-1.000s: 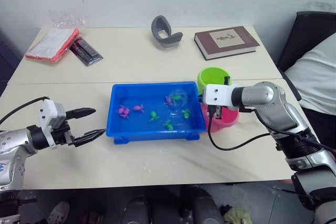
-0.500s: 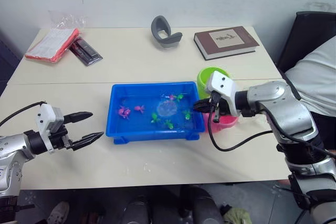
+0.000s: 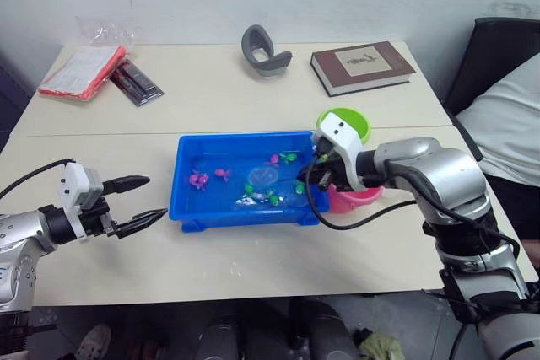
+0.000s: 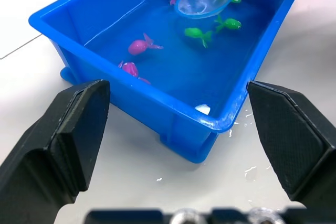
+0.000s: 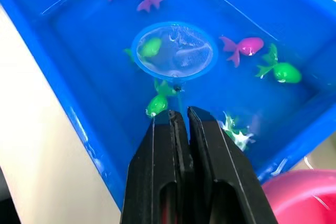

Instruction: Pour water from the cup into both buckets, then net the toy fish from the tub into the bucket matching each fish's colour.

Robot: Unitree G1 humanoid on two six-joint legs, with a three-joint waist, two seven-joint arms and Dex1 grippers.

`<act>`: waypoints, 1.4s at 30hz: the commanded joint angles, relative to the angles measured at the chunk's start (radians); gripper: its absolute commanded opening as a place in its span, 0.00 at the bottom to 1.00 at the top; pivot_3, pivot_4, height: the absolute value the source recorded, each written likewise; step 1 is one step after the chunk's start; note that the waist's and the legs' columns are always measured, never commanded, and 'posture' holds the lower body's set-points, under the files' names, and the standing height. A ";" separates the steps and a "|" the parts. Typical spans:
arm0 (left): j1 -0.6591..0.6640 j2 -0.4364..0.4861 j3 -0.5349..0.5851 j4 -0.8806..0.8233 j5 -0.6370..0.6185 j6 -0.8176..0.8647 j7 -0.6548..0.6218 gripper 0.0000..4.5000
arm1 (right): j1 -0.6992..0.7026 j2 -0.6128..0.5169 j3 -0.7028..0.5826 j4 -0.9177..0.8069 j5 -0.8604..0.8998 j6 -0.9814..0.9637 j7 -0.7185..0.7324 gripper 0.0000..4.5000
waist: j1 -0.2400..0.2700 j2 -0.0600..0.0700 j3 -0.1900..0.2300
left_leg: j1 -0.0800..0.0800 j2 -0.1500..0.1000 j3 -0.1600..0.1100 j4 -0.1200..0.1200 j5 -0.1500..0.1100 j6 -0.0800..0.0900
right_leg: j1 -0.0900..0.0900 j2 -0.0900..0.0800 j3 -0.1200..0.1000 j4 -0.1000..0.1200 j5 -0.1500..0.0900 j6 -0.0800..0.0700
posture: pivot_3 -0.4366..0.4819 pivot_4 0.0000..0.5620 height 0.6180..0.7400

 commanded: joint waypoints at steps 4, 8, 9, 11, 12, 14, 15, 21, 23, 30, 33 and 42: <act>-0.012 0.002 0.048 -0.035 -0.040 0.008 0.020 0.99 | -0.047 0.033 -0.025 0.043 0.040 0.075 -0.081 0.00 | 0.002 0.000 0.000 | -0.001 0.000 0.000 0.000 0.000 0.000 | -0.001 0.000 0.000 0.000 0.000 0.000 | 0.48 0.27 1.00; -0.007 0.003 0.047 -0.044 -0.037 0.004 0.014 0.99 | -0.048 0.047 -0.051 0.065 0.063 0.098 -0.113 0.00 | 0.002 0.000 0.000 | -0.002 0.000 0.000 0.000 0.000 0.001 | -0.001 0.000 -0.001 -0.001 0.000 0.000 | 0.48 0.27 1.00; -0.007 0.003 0.046 -0.046 -0.036 0.002 0.013 0.99 | -0.046 0.050 -0.060 0.071 0.066 0.102 -0.124 0.00 | 0.002 0.000 0.000 | -0.002 0.000 0.000 0.000 0.000 0.001 | -0.001 0.000 -0.001 -0.001 0.000 0.000 | 0.48 0.27 1.00; -0.014 0.003 0.039 -0.052 -0.035 0.001 0.012 0.99 | -0.044 0.043 -0.067 0.080 0.075 0.115 -0.134 0.00 | 0.002 0.000 0.000 | -0.002 0.000 0.000 0.000 0.000 0.001 | -0.001 0.000 -0.002 0.000 0.000 0.000 | 0.48 0.27 1.00; -0.018 0.003 0.036 -0.057 -0.036 0.002 0.012 0.99 | -0.041 0.035 -0.069 0.079 0.082 0.118 -0.134 0.00 | 0.002 0.000 0.000 | -0.002 0.000 0.000 0.000 0.000 0.001 | -0.001 0.000 -0.002 0.000 0.000 0.000 | 0.48 0.27 1.00; -0.022 0.002 0.030 -0.066 -0.036 0.006 0.012 0.99 | -0.039 0.031 -0.078 0.079 0.091 0.124 -0.143 0.00 | 0.002 0.000 0.000 | -0.002 0.000 0.000 0.000 0.000 0.001 | -0.001 0.000 -0.002 0.000 0.000 0.000 | 0.48 0.27 1.00; -0.024 0.000 0.028 -0.070 -0.036 0.008 0.013 0.99 | -0.038 0.030 -0.081 0.080 0.094 0.123 -0.149 0.00 | 0.002 0.000 0.000 | -0.002 0.000 0.000 0.000 0.000 0.001 | -0.001 0.000 -0.002 0.000 0.000 0.000 | 0.48 0.27 1.00; -0.039 -0.008 0.017 -0.073 -0.032 0.009 0.026 0.99 | -0.027 0.026 -0.071 0.104 0.090 0.080 -0.183 0.00 | 0.001 0.000 0.000 | -0.002 0.000 0.000 0.000 0.000 0.001 | -0.001 0.000 -0.003 -0.001 0.000 0.000 | 0.48 0.27 1.00; -0.045 -0.008 0.012 -0.072 -0.031 0.010 0.029 0.99 | -0.018 0.018 -0.052 0.120 0.078 0.045 -0.192 0.00 | 0.001 0.000 0.000 | -0.002 0.000 0.000 0.000 0.000 0.000 | -0.001 0.001 -0.003 -0.001 0.000 0.000 | 0.48 0.27 1.00; -0.053 -0.003 0.002 -0.073 -0.030 0.013 0.032 0.99 | -0.007 0.026 -0.044 0.155 0.073 -0.026 -0.221 0.00 | 0.001 0.000 0.000 | -0.002 0.000 0.000 0.000 0.000 0.000 | -0.001 0.001 -0.003 -0.001 0.000 0.000 | 0.48 0.27 1.00; -0.044 -0.005 0.002 -0.080 -0.029 0.013 0.032 0.99 | 0.002 0.034 -0.040 0.160 0.071 -0.046 -0.236 0.00 | 0.001 0.000 0.000 | -0.002 0.000 0.000 0.000 0.000 0.000 | -0.001 0.001 -0.003 -0.001 0.000 0.000 | 0.48 0.27 1.00; -0.047 -0.006 -0.002 -0.084 -0.027 0.015 0.034 0.99 | 0.015 0.034 -0.014 0.167 0.039 -0.137 -0.253 0.00 | 0.001 0.000 0.000 | -0.002 0.000 0.000 0.000 0.000 0.000 | -0.001 0.001 -0.003 -0.001 0.000 0.000 | 0.48 0.27 1.00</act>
